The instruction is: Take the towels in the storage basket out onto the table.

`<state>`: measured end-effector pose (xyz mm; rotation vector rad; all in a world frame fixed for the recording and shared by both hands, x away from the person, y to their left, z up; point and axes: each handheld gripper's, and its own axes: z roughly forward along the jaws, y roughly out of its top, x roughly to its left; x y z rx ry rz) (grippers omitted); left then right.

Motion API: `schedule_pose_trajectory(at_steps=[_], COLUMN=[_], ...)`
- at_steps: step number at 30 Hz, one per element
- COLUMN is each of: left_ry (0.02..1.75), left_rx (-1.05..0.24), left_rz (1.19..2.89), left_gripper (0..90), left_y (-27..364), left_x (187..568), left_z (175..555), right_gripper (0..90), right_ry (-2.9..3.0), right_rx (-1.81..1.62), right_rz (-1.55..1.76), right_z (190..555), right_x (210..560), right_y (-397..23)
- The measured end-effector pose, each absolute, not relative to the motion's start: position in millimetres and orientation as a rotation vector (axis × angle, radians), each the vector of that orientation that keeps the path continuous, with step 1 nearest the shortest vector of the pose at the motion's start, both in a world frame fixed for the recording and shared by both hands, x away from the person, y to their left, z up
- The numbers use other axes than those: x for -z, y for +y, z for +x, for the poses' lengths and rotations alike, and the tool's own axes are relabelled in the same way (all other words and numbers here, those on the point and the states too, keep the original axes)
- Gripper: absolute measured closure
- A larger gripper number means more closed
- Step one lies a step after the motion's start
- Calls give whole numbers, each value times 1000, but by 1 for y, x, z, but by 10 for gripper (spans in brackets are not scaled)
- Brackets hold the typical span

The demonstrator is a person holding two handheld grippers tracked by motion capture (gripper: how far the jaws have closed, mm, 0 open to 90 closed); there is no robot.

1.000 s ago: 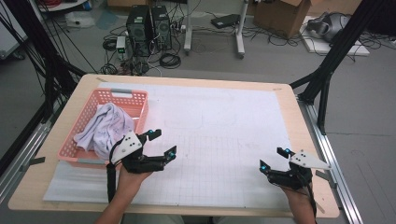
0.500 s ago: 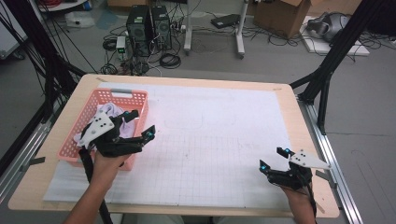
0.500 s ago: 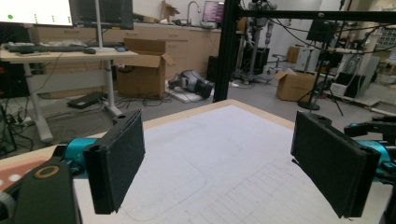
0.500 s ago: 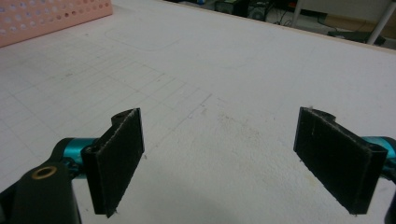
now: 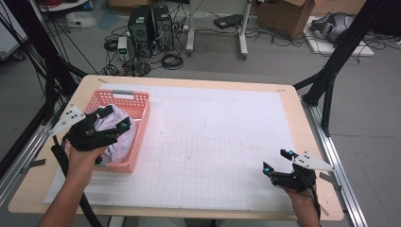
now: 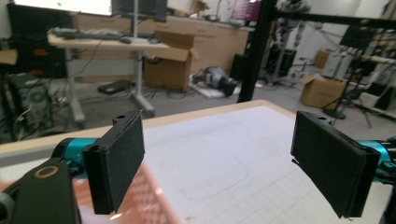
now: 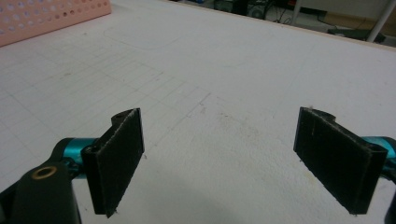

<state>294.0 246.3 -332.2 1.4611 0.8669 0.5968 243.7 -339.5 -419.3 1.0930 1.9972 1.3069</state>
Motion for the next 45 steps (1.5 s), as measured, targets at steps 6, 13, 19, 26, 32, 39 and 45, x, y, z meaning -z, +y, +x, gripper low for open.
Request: schedule_pose_trajectory(at_steps=[6,13,19,26,32,39,45], left_ry=[985,1193,1273,1379,1472,1513,1523], left_rx=[-667,-645,-650,-654,-600,-519,-522], left_rz=[1578,1734,1825,1921,2025,2115,2130], left_gripper=[174,176,180,192,189,98,51], left_y=[267,288,291,290,291,284,279], left_x=[343,361,371,384,400,418,423], left_z=[308,340,351,366,378,387,392], right_gripper=[148,147,147,147,147,148,147], right_ry=[1999,1999,2000,2001,2002,2011,2013], right_rx=[-1307,-1308,-1310,-1309,-1311,-1308,-1308], right_rz=[1096,1094,1100,1095,1093,1095,1100], right_z=[245,244,245,245,245,245,247], right_x=[420,419,420,420,420,421,422], right_y=[-339,-339,-340,-339,-339,-338,-340])
